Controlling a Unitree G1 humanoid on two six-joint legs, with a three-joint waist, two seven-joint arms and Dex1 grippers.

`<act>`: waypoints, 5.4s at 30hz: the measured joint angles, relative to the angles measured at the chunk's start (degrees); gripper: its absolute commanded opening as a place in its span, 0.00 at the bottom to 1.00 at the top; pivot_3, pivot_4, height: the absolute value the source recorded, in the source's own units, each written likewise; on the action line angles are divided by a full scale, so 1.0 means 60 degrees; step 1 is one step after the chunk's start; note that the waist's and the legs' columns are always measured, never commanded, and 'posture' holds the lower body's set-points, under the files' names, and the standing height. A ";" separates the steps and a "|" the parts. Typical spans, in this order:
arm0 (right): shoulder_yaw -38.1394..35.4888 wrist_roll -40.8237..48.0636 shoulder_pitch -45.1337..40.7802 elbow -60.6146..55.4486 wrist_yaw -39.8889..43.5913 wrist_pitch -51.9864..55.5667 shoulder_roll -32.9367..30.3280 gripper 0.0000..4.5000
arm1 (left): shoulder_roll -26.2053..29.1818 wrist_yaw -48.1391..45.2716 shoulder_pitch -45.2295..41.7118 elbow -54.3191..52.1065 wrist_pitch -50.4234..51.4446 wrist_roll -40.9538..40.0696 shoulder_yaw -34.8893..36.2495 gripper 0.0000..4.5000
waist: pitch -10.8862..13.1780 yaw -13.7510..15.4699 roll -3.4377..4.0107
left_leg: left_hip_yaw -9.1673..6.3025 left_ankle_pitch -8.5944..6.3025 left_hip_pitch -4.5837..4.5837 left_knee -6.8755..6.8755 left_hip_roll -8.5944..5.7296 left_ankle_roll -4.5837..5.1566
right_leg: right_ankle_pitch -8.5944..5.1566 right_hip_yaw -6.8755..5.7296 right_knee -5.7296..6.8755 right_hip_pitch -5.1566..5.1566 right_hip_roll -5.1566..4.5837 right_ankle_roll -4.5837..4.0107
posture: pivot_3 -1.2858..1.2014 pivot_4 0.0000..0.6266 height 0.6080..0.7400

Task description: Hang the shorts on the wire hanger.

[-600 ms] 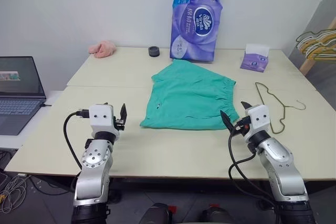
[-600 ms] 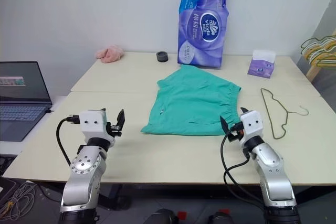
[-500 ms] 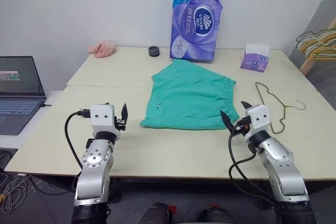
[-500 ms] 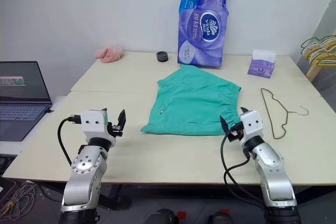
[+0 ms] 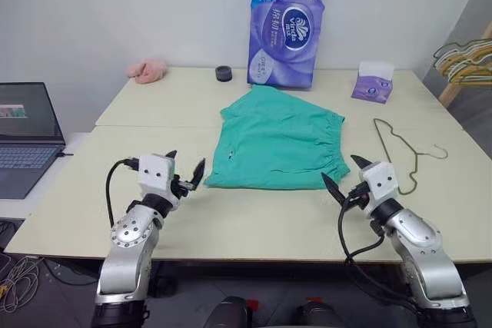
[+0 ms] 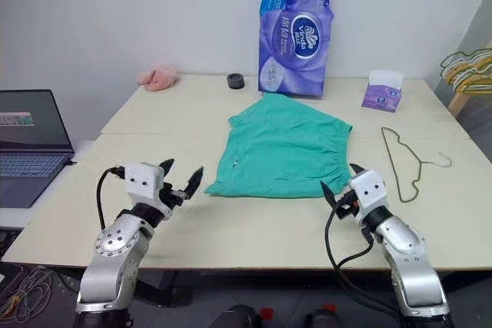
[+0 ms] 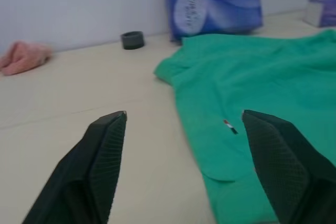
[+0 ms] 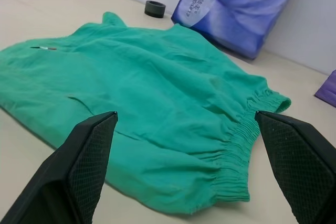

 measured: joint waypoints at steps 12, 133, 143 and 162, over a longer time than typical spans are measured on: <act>0.0814 0.0325 0.0810 -0.1384 0.1759 0.0203 -0.1435 1.00 | 0.2048 -0.1666 -0.2066 0.2876 -0.1703 0.2309 -0.2084 0.99 | 0.0110 -0.0233 0.0039 | 0.0015 -0.0010 0.0000 -0.0001 0.0057 -0.0015 | 0.0000 0.0000 -0.0007 -0.0003 0.0049 0.0000 | 0.53 0.10 1.00; -0.1716 0.0160 -0.4177 0.4819 0.0305 0.4496 -0.2337 1.00 | 0.1417 -0.5007 -0.4036 0.0160 0.2800 -0.1891 -0.2453 0.99 | 0.0139 -0.1093 -0.0087 | 0.0384 -0.0055 -0.0028 0.0047 0.0111 0.0055 | 0.0123 0.0374 0.0016 -0.0167 0.0120 0.0000 | 0.48 0.08 1.00; -0.1222 -0.0036 -0.5850 0.8883 0.0083 0.3625 -0.1915 1.00 | 0.1432 -0.5206 -0.4116 0.0275 0.2593 -0.1701 -0.2556 0.99 | 0.0138 -0.1154 -0.0086 | 0.0431 -0.0063 -0.0008 0.0044 0.0114 0.0074 | 0.0129 0.0419 0.0019 -0.0164 0.0128 0.0010 | 0.50 0.09 1.00; -0.0268 -0.0581 -0.7303 1.2241 0.0345 0.2389 -0.2039 0.01 | 0.1375 -0.5155 -0.4034 0.0158 0.2548 -0.1562 -0.2608 1.00 | 0.0018 -0.1054 -0.0245 | 0.0474 -0.0116 0.0164 0.0050 0.0085 0.0160 | 0.0130 0.0468 -0.0027 0.0026 0.0112 0.0056 | 0.50 0.09 1.00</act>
